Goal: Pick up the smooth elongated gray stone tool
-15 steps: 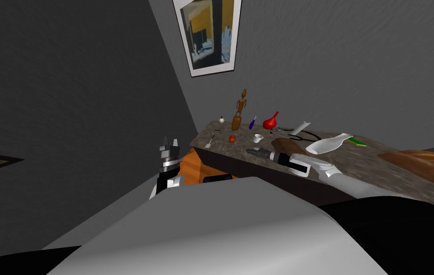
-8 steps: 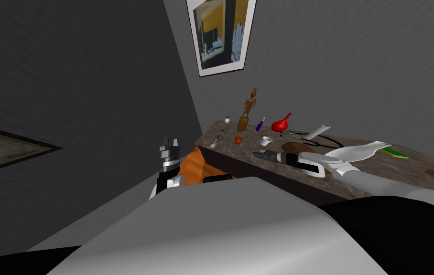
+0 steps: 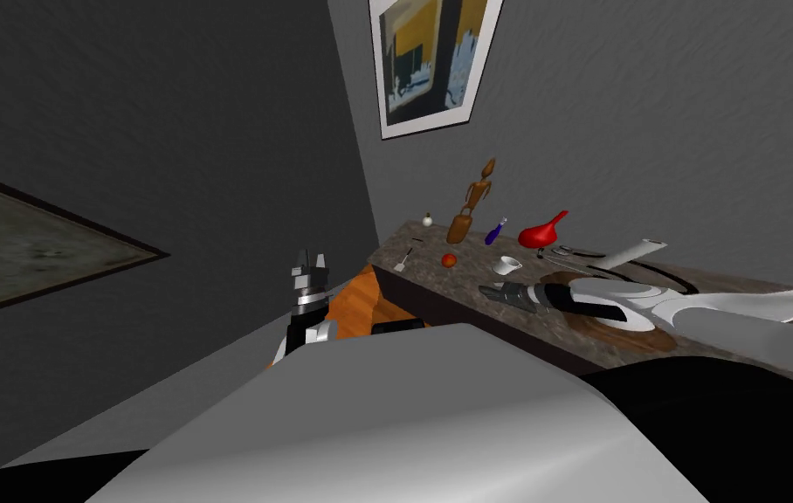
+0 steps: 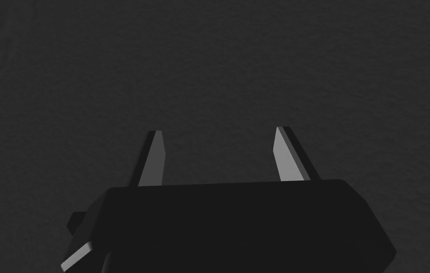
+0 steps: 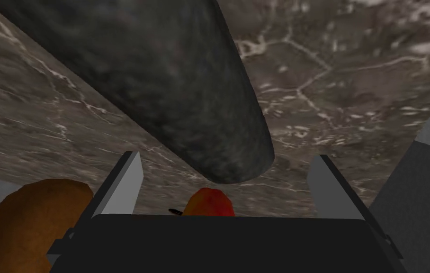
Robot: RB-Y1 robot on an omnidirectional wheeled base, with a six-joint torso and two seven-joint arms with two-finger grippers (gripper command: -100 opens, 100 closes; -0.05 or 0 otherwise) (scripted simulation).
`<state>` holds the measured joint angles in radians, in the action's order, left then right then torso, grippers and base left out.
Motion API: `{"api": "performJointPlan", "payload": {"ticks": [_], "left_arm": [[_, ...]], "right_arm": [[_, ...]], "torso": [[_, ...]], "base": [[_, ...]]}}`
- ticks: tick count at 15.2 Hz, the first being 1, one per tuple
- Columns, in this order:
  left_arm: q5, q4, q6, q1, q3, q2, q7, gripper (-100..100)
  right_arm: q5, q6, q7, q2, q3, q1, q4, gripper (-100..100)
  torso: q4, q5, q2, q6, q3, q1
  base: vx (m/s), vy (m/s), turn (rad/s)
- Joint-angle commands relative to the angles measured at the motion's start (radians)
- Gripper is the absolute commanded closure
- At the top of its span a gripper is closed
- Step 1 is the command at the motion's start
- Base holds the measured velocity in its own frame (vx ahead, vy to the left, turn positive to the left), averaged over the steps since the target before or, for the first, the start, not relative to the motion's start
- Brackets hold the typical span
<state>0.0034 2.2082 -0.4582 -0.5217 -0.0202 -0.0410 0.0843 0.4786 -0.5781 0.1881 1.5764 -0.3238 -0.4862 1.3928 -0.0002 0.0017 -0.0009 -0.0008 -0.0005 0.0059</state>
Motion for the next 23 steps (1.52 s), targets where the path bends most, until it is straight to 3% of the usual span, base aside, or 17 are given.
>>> {"api": "performJointPlan", "payload": {"ticks": [1,4,6,8,15,16,20,21,22,23], "left_arm": [[0.0,0.0,0.0,0.0,0.0,0.0,0.0,0],[0.0,0.0,0.0,0.0,0.0,0.0,0.0,0],[0.0,0.0,0.0,0.0,0.0,0.0,0.0,0],[0.0,0.0,0.0,0.0,0.0,0.0,0.0,0],[0.0,0.0,0.0,0.0,0.0,0.0,0.0,0],[0.0,0.0,0.0,0.0,0.0,0.0,0.0,0],[0.0,0.0,0.0,0.0,0.0,0.0,0.0,0],[0.0,0.0,0.0,0.0,0.0,0.0,0.0,0],[0.0,0.0,0.0,0.0,0.0,0.0,0.0,0],[0.0,0.0,0.0,0.0,0.0,0.0,0.0,0]], "right_arm": [[0.027,-0.01,-0.007,0.023,-0.035,0.013,-0.032,-100],[0.065,-0.02,-0.004,0.079,-0.084,-0.009,-0.073,-100],[0.065,-0.02,-0.004,0.079,-0.084,-0.009,-0.073,-100],[0.099,-0.029,-0.002,0.123,-0.13,-0.031,-0.107,-100],[0.154,-0.046,0.002,0.186,-0.211,-0.071,-0.158,-100],[0.146,-0.043,0.0,0.178,-0.197,-0.062,-0.149,-100],[0.166,-0.014,0.018,0.107,-0.214,-0.069,-0.178,-100],[0.165,-0.02,0.01,0.123,-0.212,-0.065,-0.169,-100],[0.166,-0.018,0.011,0.12,-0.213,-0.065,-0.171,100],[0.166,-0.018,0.011,0.12,-0.213,-0.065,-0.171,100]], "torso": [[0.0,0.0,0.0,0.0,0.0,0.0],[0.0,-0.001,0.0,0.001,0.0,-0.001],[0.0,0.0,0.0,0.001,0.0,-0.001],[0.0,-0.001,0.001,0.001,0.001,-0.002],[0.0,-0.001,0.001,0.001,0.0,-0.002],[0.0,-0.001,0.001,0.001,0.0,-0.002],[0.0,-0.002,0.002,0.001,0.001,-0.006],[0.0,-0.002,0.002,0.001,0.001,-0.007],[0.001,-0.002,0.002,0.001,0.001,-0.007],[0.001,-0.002,0.003,0.001,0.002,-0.006]], "base": [[0.03,0.055,0.164],[0.033,0.056,0.15],[0.028,0.045,0.079],[0.031,0.045,0.118],[0.036,0.046,0.127],[0.02,0.02,0.032],[0.026,-0.014,0.084],[0.017,-0.016,0.042],[0.006,-0.006,0.002],[0.0,0.001,-0.011]]}}
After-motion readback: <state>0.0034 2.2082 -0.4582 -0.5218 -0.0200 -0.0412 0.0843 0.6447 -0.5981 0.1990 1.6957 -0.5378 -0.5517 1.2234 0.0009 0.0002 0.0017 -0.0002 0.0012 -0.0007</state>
